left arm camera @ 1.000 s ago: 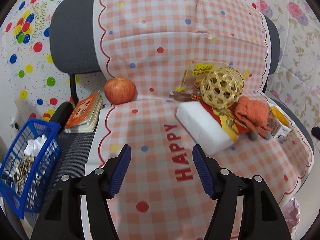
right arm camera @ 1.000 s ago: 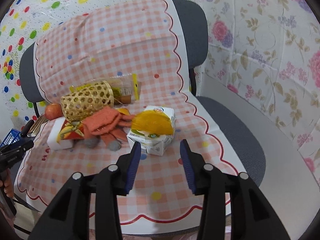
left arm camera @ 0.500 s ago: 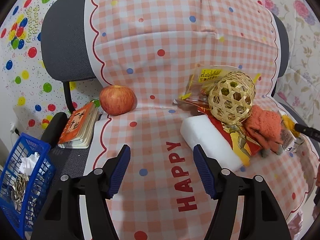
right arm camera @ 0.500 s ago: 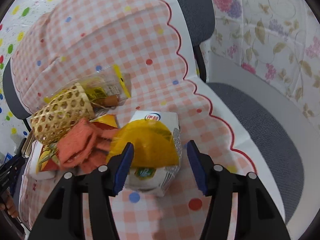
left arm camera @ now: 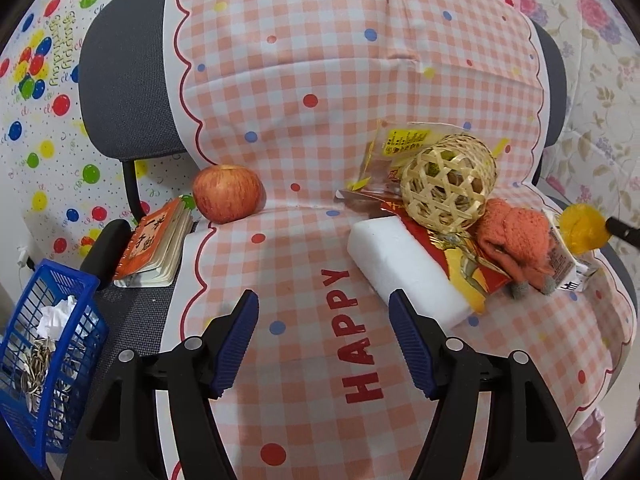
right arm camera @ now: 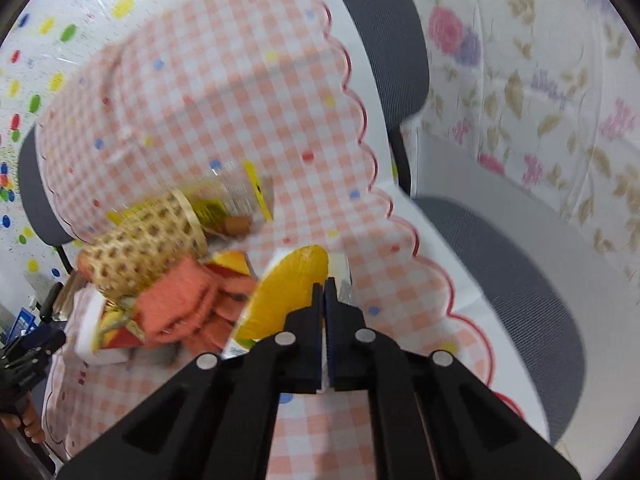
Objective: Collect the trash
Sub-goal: 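Grasp the orange-lidded milk carton with the right gripper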
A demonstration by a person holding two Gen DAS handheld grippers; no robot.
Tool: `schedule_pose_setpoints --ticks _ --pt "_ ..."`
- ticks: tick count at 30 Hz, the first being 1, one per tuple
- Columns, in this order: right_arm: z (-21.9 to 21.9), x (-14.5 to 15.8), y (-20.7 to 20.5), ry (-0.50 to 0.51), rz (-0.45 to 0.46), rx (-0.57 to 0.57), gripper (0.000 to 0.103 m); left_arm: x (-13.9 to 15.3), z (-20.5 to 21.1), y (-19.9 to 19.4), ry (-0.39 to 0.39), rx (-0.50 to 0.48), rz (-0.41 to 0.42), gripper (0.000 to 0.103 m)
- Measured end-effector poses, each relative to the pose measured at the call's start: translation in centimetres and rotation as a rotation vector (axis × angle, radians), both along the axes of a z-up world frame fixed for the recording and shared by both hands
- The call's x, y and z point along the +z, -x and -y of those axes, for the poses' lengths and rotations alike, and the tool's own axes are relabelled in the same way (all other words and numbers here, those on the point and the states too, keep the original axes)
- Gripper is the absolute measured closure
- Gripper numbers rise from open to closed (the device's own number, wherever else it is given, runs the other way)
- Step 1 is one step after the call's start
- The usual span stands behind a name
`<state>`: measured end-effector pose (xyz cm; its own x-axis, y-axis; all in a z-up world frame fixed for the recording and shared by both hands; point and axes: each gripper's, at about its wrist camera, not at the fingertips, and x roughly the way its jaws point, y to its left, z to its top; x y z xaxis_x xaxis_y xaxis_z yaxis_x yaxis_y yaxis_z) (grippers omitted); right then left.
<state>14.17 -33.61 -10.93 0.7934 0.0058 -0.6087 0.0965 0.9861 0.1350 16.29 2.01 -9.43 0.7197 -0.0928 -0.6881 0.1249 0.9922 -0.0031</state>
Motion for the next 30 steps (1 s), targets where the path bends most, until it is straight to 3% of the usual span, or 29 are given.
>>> schedule_pose_setpoints --ticks 7,8,9,11,18,26,30 --pt "0.3 -0.3 0.1 -0.009 -0.024 0.013 0.092 0.0 1.6 0.3 -0.007 -0.036 0.002 0.031" --pt "0.4 -0.5 0.0 -0.016 -0.029 0.017 0.085 0.0 1.8 0.2 -0.006 -0.036 0.003 0.031" --pt "0.4 -0.7 0.0 -0.016 -0.033 0.019 0.072 0.0 1.8 0.1 -0.007 -0.035 0.002 0.031" --pt "0.6 -1.1 -0.1 -0.01 -0.039 0.012 0.062 -0.1 1.8 -0.2 -0.008 -0.026 0.002 0.031" --pt "1.7 -4.0 -1.2 -0.077 -0.107 -0.001 0.059 -0.4 1.3 -0.8 -0.009 0.006 -0.005 0.029" --pt "3.5 -6.4 -3.1 -0.276 -0.151 0.004 0.053 0.1 1.9 -0.4 -0.018 -0.01 0.001 0.029" --pt "2.6 -5.3 -2.7 -0.21 -0.127 -0.014 0.074 0.4 2.3 0.0 -0.024 -0.021 0.005 0.029"
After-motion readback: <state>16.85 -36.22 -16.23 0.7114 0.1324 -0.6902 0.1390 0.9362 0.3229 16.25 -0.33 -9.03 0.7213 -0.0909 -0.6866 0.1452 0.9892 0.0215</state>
